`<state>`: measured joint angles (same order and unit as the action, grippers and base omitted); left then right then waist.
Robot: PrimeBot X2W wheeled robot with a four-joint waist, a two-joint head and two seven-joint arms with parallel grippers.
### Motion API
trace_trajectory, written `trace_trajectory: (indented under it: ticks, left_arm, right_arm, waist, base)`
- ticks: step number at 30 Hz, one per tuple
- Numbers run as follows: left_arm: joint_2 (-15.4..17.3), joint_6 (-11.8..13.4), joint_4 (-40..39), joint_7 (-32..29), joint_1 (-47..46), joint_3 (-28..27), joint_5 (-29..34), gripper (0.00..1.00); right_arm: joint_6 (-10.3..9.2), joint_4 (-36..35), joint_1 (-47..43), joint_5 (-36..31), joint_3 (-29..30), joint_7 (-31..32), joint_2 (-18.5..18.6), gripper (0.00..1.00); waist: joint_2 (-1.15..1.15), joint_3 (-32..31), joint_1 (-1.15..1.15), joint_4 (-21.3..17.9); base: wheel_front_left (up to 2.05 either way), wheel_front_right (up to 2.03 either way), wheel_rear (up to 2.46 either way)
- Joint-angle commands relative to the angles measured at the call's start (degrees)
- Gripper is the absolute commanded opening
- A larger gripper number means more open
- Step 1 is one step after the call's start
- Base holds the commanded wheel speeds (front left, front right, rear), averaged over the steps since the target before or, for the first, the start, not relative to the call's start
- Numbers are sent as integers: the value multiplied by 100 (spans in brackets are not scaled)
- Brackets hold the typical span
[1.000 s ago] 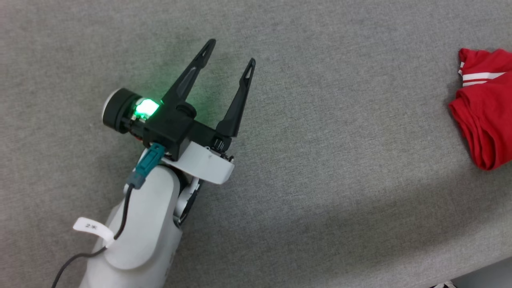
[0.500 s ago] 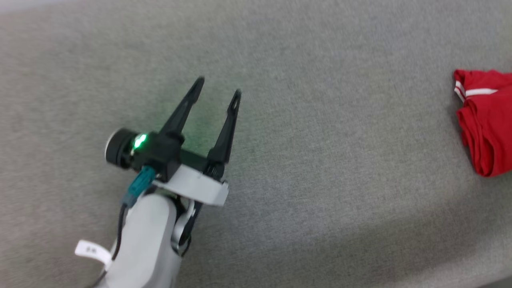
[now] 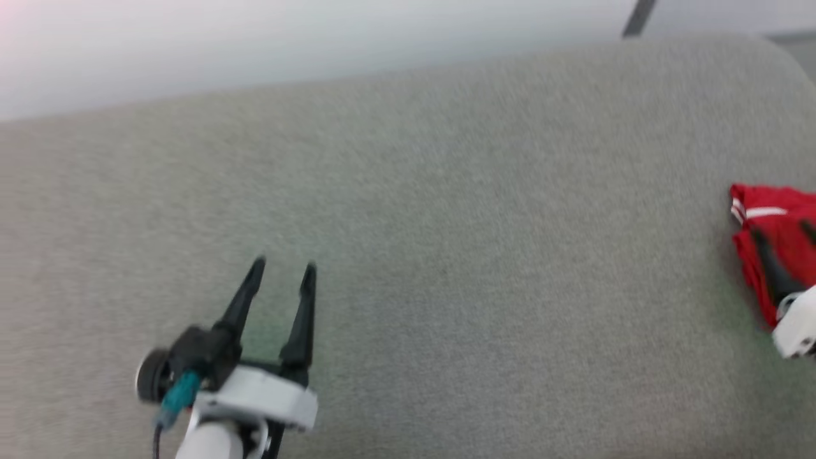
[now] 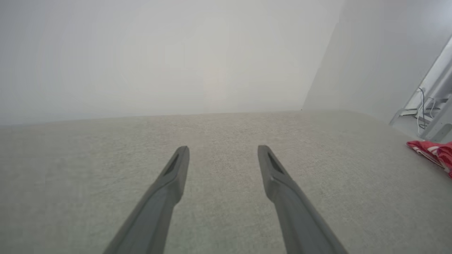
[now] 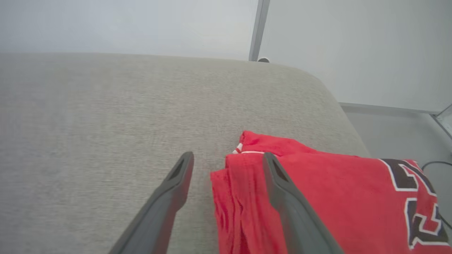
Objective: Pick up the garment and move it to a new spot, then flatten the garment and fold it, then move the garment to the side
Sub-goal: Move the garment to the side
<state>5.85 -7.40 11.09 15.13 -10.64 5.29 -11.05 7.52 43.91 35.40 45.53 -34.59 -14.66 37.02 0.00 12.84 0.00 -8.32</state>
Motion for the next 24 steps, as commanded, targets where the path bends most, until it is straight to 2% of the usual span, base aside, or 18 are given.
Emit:
trace_trajectory:
  ticks: [1,4,8,16,24]
  left_arm:
    - [-6,-7,-16,-4,183,-57,-8,100]
    - [-3,-9,-5,-4,497,-212,-43,100]
    - [24,-12,-43,-4,815,-339,-79,100]
    - [17,-13,-290,-4,1307,-595,-127,100]
    - [28,-14,-466,-4,1590,-820,-181,100]
  right_arm:
    - [-7,-118,-193,37,-33,-29,-41,100]
    - [-7,-441,-497,40,49,-49,-118,100]
    - [-7,-1016,-956,-143,466,-52,-278,100]
    - [-7,-1798,-1632,-649,1203,-55,-772,100]
    - [-7,-2574,-2434,-1391,2245,-55,-1285,100]
  waist:
    - [0,-610,0,424]
    - [0,-854,0,534]
    - [0,-1089,0,644]
    - [0,-1291,0,647]
    - [0,-1403,0,645]
  base:
    - [0,0,0]
    - [0,0,0]
    - [0,0,0]
    - [0,0,0]
    - [0,0,0]
